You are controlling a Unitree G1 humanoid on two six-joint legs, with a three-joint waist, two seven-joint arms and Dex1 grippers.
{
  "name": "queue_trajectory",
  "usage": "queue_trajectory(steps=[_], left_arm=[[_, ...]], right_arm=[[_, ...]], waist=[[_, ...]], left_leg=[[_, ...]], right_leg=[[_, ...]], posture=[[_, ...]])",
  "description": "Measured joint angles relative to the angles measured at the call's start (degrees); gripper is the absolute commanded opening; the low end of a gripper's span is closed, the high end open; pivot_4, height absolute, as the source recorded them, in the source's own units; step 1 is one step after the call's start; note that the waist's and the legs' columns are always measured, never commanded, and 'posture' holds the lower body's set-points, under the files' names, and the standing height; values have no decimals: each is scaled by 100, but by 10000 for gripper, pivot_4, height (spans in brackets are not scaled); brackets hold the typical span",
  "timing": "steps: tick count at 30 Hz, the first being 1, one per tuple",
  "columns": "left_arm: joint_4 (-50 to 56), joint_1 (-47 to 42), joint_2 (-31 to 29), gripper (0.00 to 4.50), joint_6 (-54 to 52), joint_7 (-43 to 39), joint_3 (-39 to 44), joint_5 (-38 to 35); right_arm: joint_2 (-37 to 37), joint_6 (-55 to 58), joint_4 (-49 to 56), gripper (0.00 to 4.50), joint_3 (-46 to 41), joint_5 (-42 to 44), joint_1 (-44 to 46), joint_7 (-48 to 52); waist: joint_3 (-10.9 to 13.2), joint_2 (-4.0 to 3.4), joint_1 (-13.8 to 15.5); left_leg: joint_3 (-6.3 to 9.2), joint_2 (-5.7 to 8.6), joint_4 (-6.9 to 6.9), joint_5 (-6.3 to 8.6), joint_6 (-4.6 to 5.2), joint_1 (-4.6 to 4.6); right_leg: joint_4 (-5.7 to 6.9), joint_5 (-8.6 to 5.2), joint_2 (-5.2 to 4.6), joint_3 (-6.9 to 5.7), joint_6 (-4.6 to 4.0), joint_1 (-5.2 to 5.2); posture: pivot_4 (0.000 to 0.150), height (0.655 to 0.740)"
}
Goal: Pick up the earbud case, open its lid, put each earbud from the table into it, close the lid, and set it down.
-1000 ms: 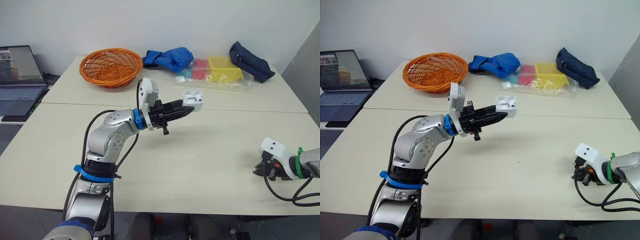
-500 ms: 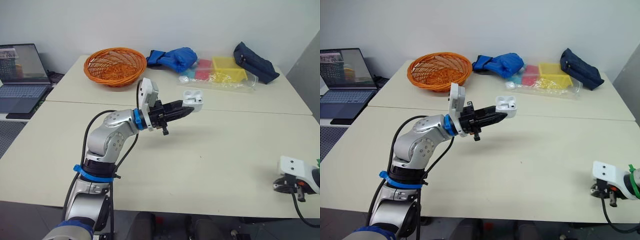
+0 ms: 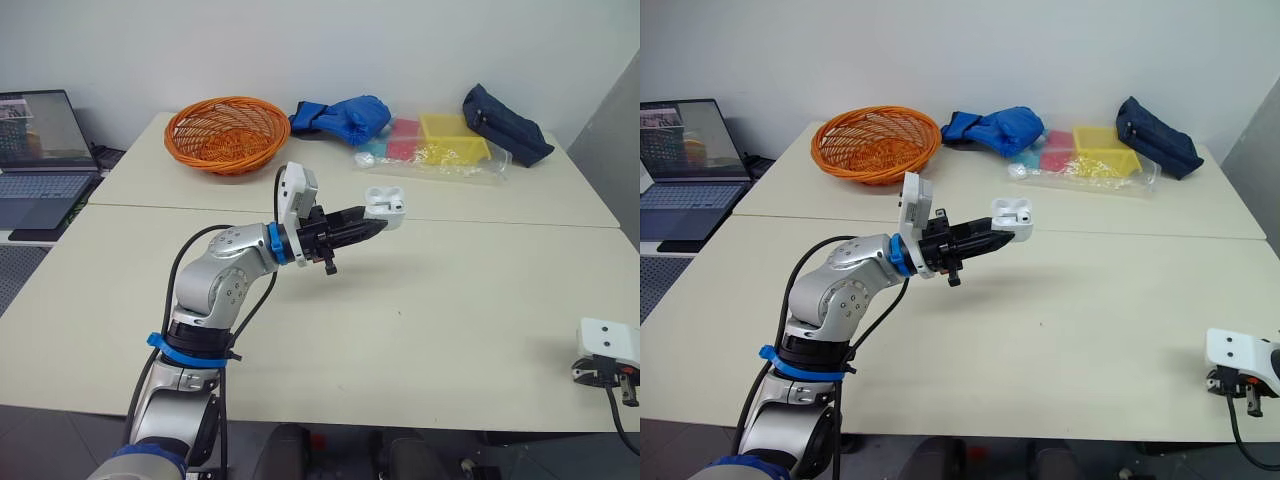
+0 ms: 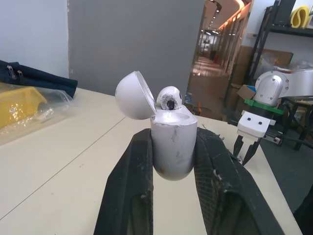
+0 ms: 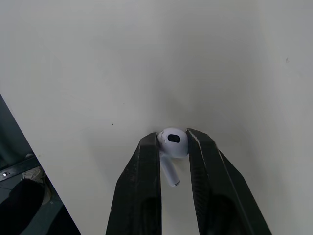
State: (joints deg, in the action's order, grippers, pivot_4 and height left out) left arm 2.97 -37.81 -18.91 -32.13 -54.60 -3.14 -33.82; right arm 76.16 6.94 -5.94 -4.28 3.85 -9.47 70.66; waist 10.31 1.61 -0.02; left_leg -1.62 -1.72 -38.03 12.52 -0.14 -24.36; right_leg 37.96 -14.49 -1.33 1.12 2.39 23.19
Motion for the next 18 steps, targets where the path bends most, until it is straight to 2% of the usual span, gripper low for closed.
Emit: queue_trajectory(steps=[4, 15, 18], left_arm=[[0, -1, -2, 7613, 0, -11, 0, 0], [0, -1, -3, 7613, 0, -84, -7, 0], [0, -3, -2, 7613, 0, -93, -8, 0]], right_arm=[[-5, -21, -66, 27672, -12, -44, 58, -5], [-23, 167, 40, 27672, -125, -36, -74, 29], [-39, 385, 161, 21841, -142, -3, -103, 66]], waist=[[0, 0, 4], [0, 0, 5], [0, 0, 4]], left_leg=[[-1, 0, 1, 0, 0, 0], [0, -1, 3, 0, 0, 0], [1, -3, 3, 0, 0, 1]], right_leg=[[1, 0, 0, -5, -1, 0], [2, -1, 1, -5, -1, 0], [2, -1, 3, -7, -1, 0]], posture=[[1500, 7400], [1500, 7400], [1500, 7400]])
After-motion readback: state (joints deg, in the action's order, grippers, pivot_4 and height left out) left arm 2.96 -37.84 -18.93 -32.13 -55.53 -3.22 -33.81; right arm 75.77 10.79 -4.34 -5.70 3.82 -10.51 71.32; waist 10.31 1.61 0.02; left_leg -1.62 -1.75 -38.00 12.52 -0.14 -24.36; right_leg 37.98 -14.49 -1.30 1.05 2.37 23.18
